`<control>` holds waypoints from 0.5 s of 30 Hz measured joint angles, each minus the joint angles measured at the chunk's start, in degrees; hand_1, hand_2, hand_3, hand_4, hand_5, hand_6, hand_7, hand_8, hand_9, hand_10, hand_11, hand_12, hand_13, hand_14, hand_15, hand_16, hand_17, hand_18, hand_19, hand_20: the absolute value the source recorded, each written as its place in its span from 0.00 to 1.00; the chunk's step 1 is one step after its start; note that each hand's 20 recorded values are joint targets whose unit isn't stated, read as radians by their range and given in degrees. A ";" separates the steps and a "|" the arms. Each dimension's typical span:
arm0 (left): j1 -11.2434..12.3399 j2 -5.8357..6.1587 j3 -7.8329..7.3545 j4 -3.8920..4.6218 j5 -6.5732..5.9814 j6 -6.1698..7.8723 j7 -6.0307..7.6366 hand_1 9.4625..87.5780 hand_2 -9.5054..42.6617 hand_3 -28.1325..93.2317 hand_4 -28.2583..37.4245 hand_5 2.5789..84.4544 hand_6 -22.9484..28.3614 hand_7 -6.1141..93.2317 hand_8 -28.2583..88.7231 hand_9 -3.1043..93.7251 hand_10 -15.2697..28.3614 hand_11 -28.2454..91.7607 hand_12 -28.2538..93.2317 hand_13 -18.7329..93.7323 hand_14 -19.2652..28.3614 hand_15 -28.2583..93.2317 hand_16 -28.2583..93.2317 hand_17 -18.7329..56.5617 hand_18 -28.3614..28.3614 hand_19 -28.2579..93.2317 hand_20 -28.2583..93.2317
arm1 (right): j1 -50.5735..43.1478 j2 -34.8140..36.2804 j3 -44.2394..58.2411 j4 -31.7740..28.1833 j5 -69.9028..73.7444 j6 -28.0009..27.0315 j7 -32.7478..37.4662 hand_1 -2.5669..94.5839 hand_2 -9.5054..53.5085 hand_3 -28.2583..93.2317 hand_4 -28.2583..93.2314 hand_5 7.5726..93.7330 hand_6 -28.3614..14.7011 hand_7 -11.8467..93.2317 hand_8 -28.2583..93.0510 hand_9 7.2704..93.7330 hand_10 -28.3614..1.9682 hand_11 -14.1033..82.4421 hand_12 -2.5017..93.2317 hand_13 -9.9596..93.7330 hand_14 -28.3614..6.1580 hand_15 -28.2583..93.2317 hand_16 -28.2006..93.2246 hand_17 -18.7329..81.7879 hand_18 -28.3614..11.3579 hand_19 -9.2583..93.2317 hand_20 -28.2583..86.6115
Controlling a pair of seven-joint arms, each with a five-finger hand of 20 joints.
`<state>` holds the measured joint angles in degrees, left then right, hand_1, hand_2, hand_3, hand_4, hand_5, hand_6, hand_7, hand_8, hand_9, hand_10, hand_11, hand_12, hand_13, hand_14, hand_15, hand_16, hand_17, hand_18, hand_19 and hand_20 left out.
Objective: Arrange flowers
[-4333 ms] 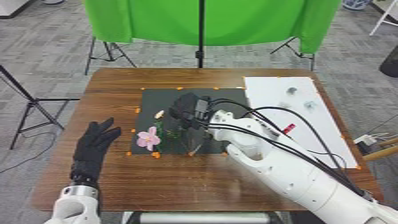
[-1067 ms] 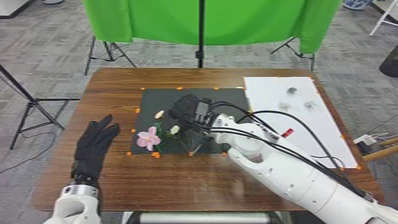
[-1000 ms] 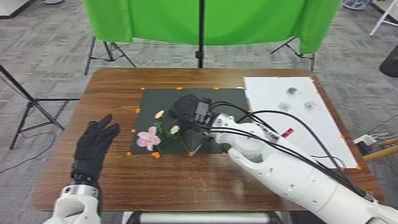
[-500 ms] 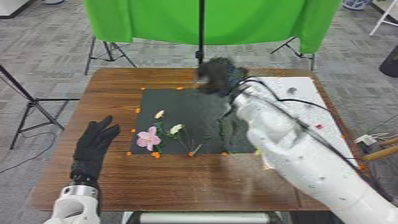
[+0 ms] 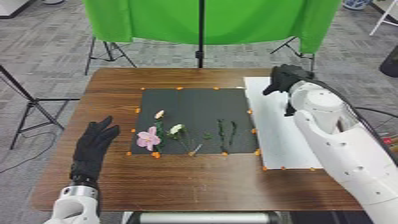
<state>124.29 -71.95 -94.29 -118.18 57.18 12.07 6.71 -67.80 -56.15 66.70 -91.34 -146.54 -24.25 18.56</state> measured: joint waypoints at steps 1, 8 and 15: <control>0.01 0.00 0.00 -0.02 0.00 0.00 0.00 0.10 0.30 0.75 0.00 0.48 0.52 0.13 0.19 0.48 0.65 0.37 0.34 0.47 0.70 0.31 0.25 0.32 0.67 0.24 0.37 | -0.72 0.00 0.58 0.25 0.01 0.00 0.77 0.34 0.00 0.74 0.13 0.59 0.66 0.22 0.17 0.71 0.38 0.27 0.24 0.89 0.65 0.73 0.50 0.75 0.36 1.00 0.73; 0.06 0.00 -0.05 -0.05 0.00 0.00 -0.05 0.10 0.30 0.75 0.00 0.48 0.53 0.13 0.19 0.49 0.65 0.37 0.34 0.47 0.70 0.31 0.25 0.32 0.67 0.24 0.37 | -4.46 0.02 2.76 1.87 0.24 1.11 1.91 0.40 0.00 0.74 0.12 0.63 0.66 0.24 0.17 0.76 0.41 0.29 0.23 0.92 0.70 0.73 0.50 0.79 0.40 1.00 0.73; 0.13 0.00 -0.05 -0.09 0.00 -0.03 -0.13 0.10 0.31 0.75 0.00 0.48 0.52 0.13 0.19 0.49 0.65 0.37 0.34 0.47 0.70 0.31 0.25 0.32 0.67 0.24 0.37 | -7.27 -0.31 2.95 4.54 -0.32 8.11 1.97 0.60 0.00 0.69 0.10 0.73 0.63 0.27 0.28 0.87 0.57 0.26 0.32 0.96 0.77 0.71 0.50 0.83 0.45 1.00 0.73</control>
<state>124.42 -71.94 -94.34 -118.28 57.18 12.04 6.58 -75.07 -56.45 69.65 -86.80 -146.87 -16.14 20.53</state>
